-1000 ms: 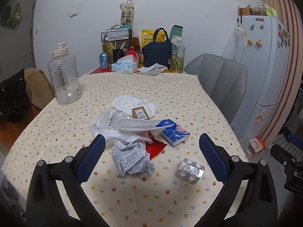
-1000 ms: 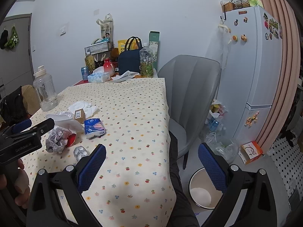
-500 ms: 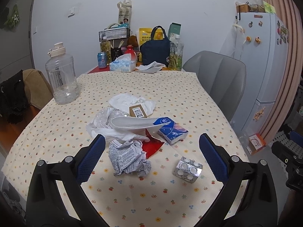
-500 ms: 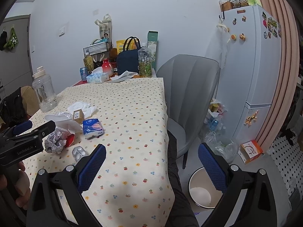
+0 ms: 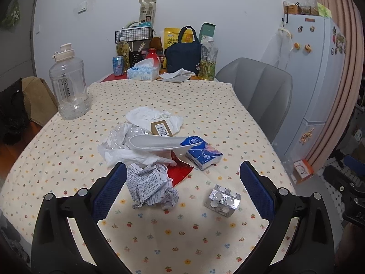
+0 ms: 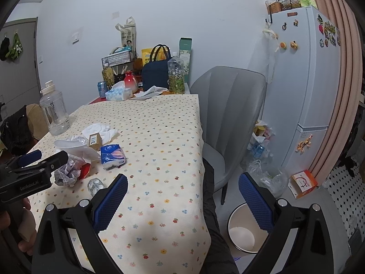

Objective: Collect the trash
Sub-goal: 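Move both tools toward the trash on the table, then grasp the crumpled printed paper with the left tool while the right tool grasps the silver blister pack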

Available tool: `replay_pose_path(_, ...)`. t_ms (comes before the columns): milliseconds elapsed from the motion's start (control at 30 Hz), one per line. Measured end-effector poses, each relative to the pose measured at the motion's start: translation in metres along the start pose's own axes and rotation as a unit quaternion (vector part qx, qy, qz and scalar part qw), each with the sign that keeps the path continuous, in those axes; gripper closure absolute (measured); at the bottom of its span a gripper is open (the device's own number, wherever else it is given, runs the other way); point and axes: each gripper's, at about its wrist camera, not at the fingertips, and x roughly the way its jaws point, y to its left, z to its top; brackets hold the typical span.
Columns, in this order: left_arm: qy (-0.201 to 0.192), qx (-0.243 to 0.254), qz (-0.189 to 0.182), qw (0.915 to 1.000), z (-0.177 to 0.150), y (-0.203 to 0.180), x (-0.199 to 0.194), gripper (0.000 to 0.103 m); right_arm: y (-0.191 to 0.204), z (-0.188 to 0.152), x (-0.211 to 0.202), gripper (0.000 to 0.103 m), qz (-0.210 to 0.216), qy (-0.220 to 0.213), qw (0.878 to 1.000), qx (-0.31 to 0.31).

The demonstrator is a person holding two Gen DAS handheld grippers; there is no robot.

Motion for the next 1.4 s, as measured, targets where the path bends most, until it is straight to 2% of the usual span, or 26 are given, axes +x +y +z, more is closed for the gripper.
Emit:
replay_pose_path(367, 0.018, -0.020, 0.009, 0.9996, -0.009, 0.032, 0.001, 0.005, 0.038, 0.001, 0.020, 0.010, 0.085, 0.033, 0.995, -0.030)
replay_pose_path(533, 0.034, -0.030, 0.009, 0.9989, -0.016, 0.046, 0.007, 0.005, 0.066, -0.009, 0.038, 0.027, 0.127, 0.071, 0.987, -0.062)
replay_pose_path(767, 0.052, -0.049, 0.001, 0.9975, -0.022, 0.057, 0.019, 0.005, 0.082, -0.022, 0.060, 0.028, 0.149, 0.098, 0.982, -0.062)
replay_pose_path(1000, 0.057, -0.048, -0.013, 0.9972, -0.026, 0.050, 0.036, 0.008, 0.086, -0.031, 0.068, 0.028, 0.155, 0.115, 0.979, -0.062)
replay_pose_path(1067, 0.060, -0.042, -0.012, 0.9972, -0.027, 0.046, 0.043, 0.013, 0.085, -0.031, 0.068, 0.028, 0.154, 0.116, 0.979, -0.061)
replay_pose_path(1100, 0.065, -0.043, -0.014, 0.9968, -0.028, 0.046, 0.046, 0.024, 0.085, -0.032, 0.069, 0.028, 0.154, 0.117, 0.979, -0.061)
replay_pose_path(1133, 0.072, -0.051, -0.021, 0.9958, -0.029, 0.048, 0.050, 0.039, 0.085, -0.032, 0.069, 0.028, 0.155, 0.119, 0.979, -0.062)
replay_pose_path(1200, 0.078, -0.072, -0.031, 0.9939, -0.030, 0.056, 0.052, 0.058, 0.087, -0.032, 0.070, 0.029, 0.158, 0.122, 0.978, -0.067)
replay_pose_path(1300, 0.064, -0.077, -0.027, 0.9946, -0.029, 0.064, 0.043, 0.066, 0.093, -0.031, 0.072, 0.030, 0.163, 0.123, 0.976, -0.075)
replay_pose_path(1400, 0.052, -0.080, -0.029, 0.9950, -0.026, 0.069, 0.031, 0.069, 0.099, -0.031, 0.077, 0.031, 0.171, 0.124, 0.974, -0.078)
